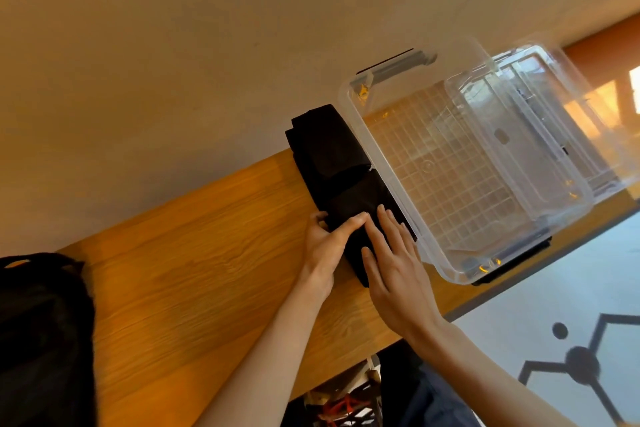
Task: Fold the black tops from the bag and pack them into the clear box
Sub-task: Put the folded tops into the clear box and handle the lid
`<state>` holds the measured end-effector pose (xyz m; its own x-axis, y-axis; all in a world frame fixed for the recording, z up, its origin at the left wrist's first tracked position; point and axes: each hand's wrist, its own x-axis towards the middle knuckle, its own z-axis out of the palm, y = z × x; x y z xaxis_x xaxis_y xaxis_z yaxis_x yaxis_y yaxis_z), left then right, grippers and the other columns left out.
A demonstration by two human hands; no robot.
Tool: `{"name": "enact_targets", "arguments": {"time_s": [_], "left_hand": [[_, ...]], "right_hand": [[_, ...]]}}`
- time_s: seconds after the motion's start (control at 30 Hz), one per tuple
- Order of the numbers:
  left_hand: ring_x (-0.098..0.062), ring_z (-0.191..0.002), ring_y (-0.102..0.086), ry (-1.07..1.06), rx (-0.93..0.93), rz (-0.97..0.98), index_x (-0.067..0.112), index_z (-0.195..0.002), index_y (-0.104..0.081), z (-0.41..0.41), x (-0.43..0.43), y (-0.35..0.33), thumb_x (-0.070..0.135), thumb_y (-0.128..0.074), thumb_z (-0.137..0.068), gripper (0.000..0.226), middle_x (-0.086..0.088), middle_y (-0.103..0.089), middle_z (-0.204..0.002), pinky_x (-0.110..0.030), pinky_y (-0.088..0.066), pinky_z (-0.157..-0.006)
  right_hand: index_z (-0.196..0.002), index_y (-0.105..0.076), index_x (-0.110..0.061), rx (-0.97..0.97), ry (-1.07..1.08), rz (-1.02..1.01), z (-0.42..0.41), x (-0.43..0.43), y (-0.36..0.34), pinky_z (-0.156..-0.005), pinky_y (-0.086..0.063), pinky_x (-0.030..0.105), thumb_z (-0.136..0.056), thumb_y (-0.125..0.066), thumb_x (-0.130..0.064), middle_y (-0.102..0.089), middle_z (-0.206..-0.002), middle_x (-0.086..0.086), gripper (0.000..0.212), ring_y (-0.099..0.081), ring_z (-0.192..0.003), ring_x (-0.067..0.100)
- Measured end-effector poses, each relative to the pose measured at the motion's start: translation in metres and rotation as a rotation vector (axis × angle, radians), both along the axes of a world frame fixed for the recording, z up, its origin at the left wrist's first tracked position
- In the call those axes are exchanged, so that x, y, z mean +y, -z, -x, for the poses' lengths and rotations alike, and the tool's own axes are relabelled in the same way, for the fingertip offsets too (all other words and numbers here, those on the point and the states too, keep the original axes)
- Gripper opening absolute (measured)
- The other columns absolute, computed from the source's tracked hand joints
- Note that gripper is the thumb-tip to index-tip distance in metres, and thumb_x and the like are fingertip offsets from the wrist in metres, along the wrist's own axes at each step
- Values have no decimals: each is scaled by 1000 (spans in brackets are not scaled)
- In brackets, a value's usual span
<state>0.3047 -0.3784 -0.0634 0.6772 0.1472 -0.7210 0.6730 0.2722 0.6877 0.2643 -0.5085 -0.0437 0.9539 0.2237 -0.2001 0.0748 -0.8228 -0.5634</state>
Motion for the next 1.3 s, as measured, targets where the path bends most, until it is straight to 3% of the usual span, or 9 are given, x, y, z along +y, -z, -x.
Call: {"name": "enact_targets", "arguments": {"time_s": [0.07, 0.2, 0.4, 0.57, 0.67, 0.8, 1.07, 1.17, 1.3], "left_hand": [[-20, -105, -71, -33, 0, 27, 21, -124, -57, 4, -2, 0, 26, -87, -79, 54, -3, -72, -114, -46, -60, -94], [-23, -100, -74, -103, -31, 66, 21, -120, -62, 15, 0, 0, 14, -82, -83, 43, -5, -75, -110, -47, -62, -88], [-21, -98, -74, -146, -88, 56, 19, -115, -62, 30, 24, -17, 4, -80, -83, 40, -3, -76, -105, -43, -62, -85], [-28, -107, -72, -80, -182, 63, 13, -128, -57, 41, 61, -39, 17, -88, -66, 70, -11, -72, -118, -47, -61, -85], [-40, -119, -65, 12, -257, 175, 6, -141, -49, 42, 79, -55, 16, -85, -71, 79, -23, -64, -131, -60, -54, -97], [-44, -124, -61, 99, -300, 262, 6, -144, -46, 30, 83, -87, 15, -85, -73, 81, -26, -60, -135, -64, -50, -100], [-33, -115, -69, 167, -293, 195, 13, -134, -53, -23, 25, -134, 8, -86, -66, 76, -18, -66, -129, -53, -57, -95], [-30, -112, -70, 149, -298, 145, 14, -130, -52, -49, -14, -138, 10, -90, -62, 78, -19, -64, -128, -47, -60, -91], [-21, -104, -73, 139, -328, 125, 21, -129, -52, -83, -72, -131, 4, -81, -83, 57, -10, -67, -123, -37, -62, -84]], "right_hand": [[-160, -29, -23, -1, -5, -16, 0, -3, -1, -129, -8, 35, -107, -18, -47, -16, -169, 0, 60, -3, -158, 11], [-148, -51, -16, -77, 34, -51, -3, -4, -6, -120, -35, 49, -108, -38, -33, -36, -162, 7, 45, -30, -151, 24], [-153, -37, -18, -120, 88, -163, -20, 7, -21, -108, -49, 49, -99, -56, -39, -38, -157, 5, 61, -41, -143, 23], [-158, -31, -28, 129, 83, -303, -39, 8, -45, -113, -40, 32, -79, -56, -76, -43, -156, -5, 96, -42, -142, 9], [-158, -27, -35, 452, 65, -527, -53, 5, -65, -106, -48, 29, -65, -70, -74, -50, -149, -12, 110, -53, -130, 1], [-148, -35, -42, 689, 41, -812, -60, -2, -89, -95, -55, 27, -69, -79, -54, -58, -138, -9, 91, -64, -118, 4], [-145, -44, -29, 652, 307, -1011, -74, -50, -110, -95, -58, 49, -89, -77, -31, -71, -125, 6, 65, -71, -112, 30], [-142, -47, -28, 658, 389, -998, -95, -83, -109, -97, -55, 55, -81, -80, -35, -71, -123, 10, 71, -72, -109, 33], [-137, -53, -22, 670, 456, -932, -137, -124, -107, -87, -60, 45, -76, -84, -42, -72, -119, 13, 72, -74, -104, 30]]}}
